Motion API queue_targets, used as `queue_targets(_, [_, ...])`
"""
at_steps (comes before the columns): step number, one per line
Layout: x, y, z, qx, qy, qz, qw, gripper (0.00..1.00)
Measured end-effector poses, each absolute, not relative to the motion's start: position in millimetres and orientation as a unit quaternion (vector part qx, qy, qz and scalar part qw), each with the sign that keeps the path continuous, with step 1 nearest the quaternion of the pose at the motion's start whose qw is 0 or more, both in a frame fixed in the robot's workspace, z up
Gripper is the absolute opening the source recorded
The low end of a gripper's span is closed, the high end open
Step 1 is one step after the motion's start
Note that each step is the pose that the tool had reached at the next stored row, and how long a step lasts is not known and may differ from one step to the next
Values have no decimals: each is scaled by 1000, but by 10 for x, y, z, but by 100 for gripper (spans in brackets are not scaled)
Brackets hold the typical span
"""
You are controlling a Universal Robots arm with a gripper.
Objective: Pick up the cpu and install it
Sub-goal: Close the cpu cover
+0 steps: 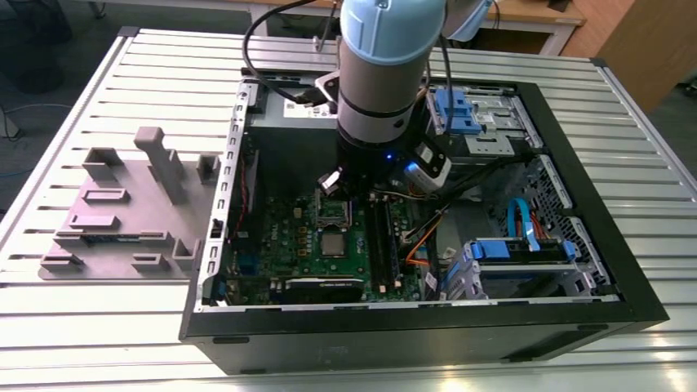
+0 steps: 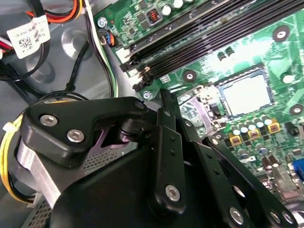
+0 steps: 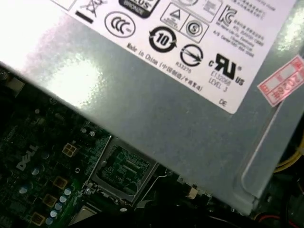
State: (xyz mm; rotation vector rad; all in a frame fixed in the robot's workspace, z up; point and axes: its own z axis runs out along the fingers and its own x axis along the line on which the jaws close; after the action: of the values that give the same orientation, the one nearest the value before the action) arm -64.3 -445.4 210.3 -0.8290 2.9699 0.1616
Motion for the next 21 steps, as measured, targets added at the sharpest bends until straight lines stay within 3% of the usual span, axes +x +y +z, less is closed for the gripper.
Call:
queue_targets(11, [-665, -4423, 2041, -269, 960, 74, 34, 11])
queue_targets(21, [-731, -4422, 2026, -269, 959, 76, 37, 11])
